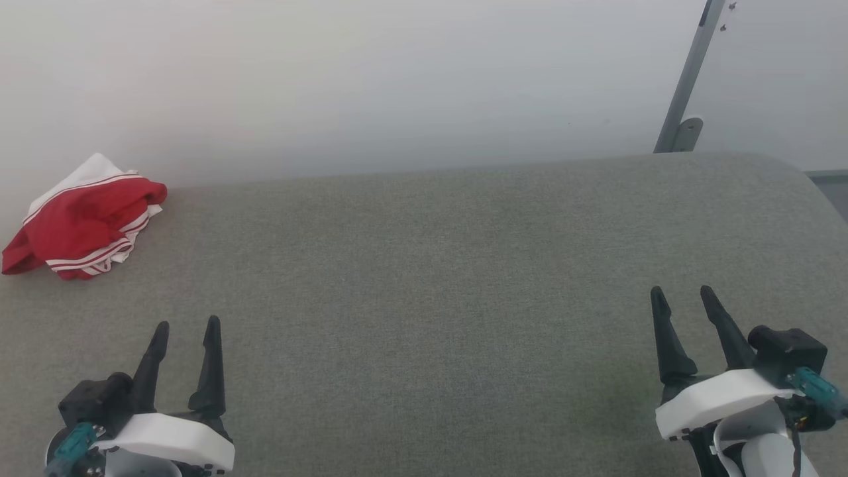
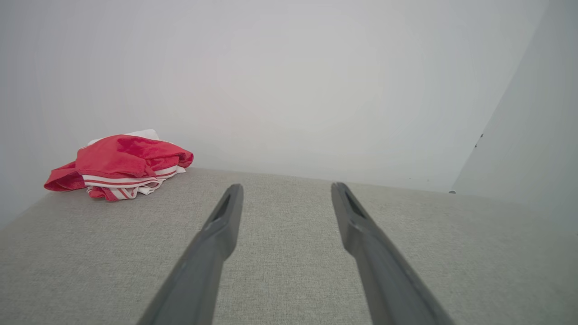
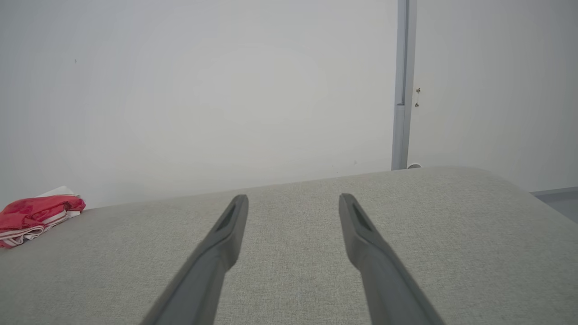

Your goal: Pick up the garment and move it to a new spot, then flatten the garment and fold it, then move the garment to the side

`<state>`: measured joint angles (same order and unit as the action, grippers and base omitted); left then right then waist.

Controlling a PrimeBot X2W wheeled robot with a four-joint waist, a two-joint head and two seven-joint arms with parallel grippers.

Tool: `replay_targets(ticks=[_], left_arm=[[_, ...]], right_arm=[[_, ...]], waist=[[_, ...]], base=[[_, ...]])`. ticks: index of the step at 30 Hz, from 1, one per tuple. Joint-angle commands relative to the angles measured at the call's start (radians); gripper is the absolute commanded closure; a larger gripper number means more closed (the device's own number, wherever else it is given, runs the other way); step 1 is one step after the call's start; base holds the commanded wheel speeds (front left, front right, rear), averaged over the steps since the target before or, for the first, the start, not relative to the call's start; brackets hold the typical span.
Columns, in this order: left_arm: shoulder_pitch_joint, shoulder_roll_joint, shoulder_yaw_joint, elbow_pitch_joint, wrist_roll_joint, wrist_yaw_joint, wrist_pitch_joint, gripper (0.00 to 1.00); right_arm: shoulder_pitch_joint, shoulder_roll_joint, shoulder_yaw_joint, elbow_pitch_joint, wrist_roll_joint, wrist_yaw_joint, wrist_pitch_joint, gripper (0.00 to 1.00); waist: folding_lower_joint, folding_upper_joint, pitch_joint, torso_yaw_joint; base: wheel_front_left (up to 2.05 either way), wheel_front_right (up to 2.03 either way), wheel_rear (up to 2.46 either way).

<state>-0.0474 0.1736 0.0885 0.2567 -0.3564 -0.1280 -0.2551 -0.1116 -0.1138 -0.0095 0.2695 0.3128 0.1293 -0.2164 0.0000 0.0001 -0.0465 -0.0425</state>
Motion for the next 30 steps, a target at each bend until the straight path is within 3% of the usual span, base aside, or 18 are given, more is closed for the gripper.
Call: replay_targets(ticks=[1, 20, 30], left_arm=[[-0.004, 0.004, -0.001, 0.000, 0.021, -0.002, -0.009, 0.00], [-0.012, 0.009, -0.005, 0.010, 0.006, -0.003, -0.012, 0.00], [-0.029, 0.006, 0.029, 0.033, -0.007, 0.024, -0.012, 0.00]], right_arm=[[0.001, -0.002, 0.002, -0.005, -0.023, 0.003, -0.010, 0.00], [0.004, -0.005, 0.015, -0.007, -0.031, 0.001, -0.015, 0.00], [-0.004, -0.017, 0.058, -0.013, -0.027, 0.001, -0.007, 0.00]], waist=[[0.0000, -0.0001, 0.000, -0.001], [0.0000, -0.0001, -0.001, 0.003], [0.0000, -0.0001, -0.014, 0.091]], base=[[0.00, 0.00, 0.00], [0.00, 0.00, 0.00], [0.00, 0.00, 0.00]])
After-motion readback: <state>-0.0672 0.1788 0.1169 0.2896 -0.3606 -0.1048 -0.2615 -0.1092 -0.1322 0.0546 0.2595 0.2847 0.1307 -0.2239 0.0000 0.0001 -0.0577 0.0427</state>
